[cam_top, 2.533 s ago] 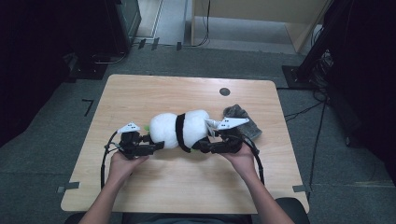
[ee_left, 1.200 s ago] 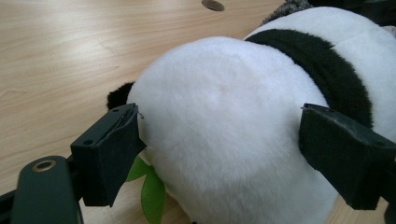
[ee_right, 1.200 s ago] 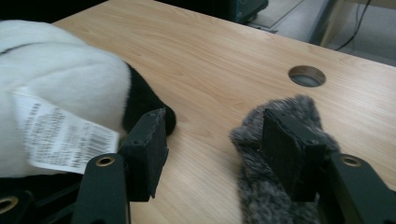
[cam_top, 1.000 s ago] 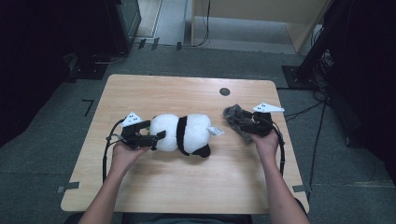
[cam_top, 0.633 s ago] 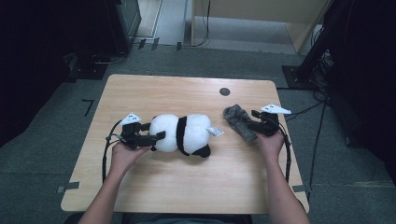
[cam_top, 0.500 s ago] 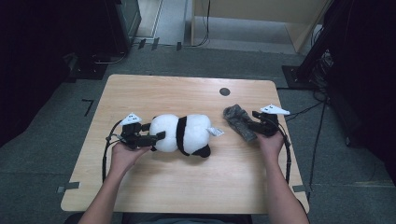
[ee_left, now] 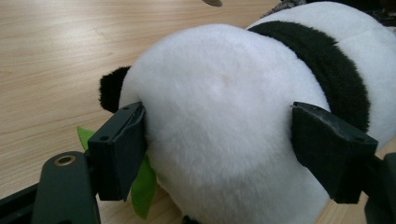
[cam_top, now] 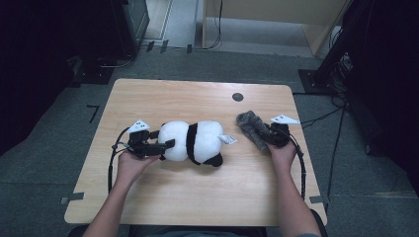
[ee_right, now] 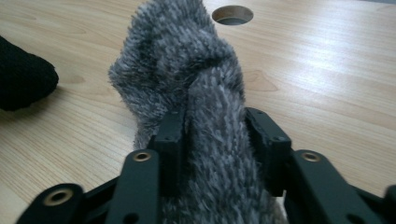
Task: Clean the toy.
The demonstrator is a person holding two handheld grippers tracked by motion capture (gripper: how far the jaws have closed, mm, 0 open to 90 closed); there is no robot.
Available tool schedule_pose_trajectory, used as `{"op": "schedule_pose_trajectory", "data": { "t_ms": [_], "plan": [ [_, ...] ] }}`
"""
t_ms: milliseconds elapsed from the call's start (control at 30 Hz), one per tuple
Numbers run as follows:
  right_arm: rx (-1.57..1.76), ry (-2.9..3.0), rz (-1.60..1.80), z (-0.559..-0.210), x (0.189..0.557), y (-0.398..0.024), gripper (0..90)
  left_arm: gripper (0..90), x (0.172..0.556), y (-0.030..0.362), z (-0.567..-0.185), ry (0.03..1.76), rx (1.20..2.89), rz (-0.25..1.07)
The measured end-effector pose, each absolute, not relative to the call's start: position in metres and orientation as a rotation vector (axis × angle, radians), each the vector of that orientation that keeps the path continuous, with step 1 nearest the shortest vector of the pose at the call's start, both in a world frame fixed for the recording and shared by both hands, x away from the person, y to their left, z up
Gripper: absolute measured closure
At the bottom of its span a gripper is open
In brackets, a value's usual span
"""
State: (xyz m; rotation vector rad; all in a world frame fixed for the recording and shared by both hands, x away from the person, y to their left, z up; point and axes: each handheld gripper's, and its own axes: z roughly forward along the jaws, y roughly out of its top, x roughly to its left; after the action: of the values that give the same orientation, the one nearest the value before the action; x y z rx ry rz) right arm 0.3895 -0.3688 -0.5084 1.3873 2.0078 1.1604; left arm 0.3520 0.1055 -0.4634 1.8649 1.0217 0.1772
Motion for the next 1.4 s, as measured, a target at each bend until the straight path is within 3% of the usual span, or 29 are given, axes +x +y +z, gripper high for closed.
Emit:
{"op": "schedule_pose_trajectory", "data": {
  "t_ms": [233, 700, 1000, 1400],
  "plan": [
    [1.4, 2.022, 1.132, -0.517, 0.39, -0.366, 73.2, 23.2, 0.35, 0.105, -0.463, 1.024, 1.874, 0.18],
    [1.403, 2.062, 1.072, -0.521, 0.392, -0.363, 70.2, 35.2, 0.347, 0.107, -0.466, 0.997, 1.885, 0.182],
    [1.432, 2.077, 1.067, -0.515, 0.395, -0.363, 78.7, 43.1, 0.345, 0.107, -0.467, 0.992, 1.886, 0.191],
    [1.433, 2.079, 1.071, -0.49, 0.392, -0.362, 78.9, 43.7, 0.344, 0.107, -0.468, 0.994, 1.878, 0.201]
  ]
}}
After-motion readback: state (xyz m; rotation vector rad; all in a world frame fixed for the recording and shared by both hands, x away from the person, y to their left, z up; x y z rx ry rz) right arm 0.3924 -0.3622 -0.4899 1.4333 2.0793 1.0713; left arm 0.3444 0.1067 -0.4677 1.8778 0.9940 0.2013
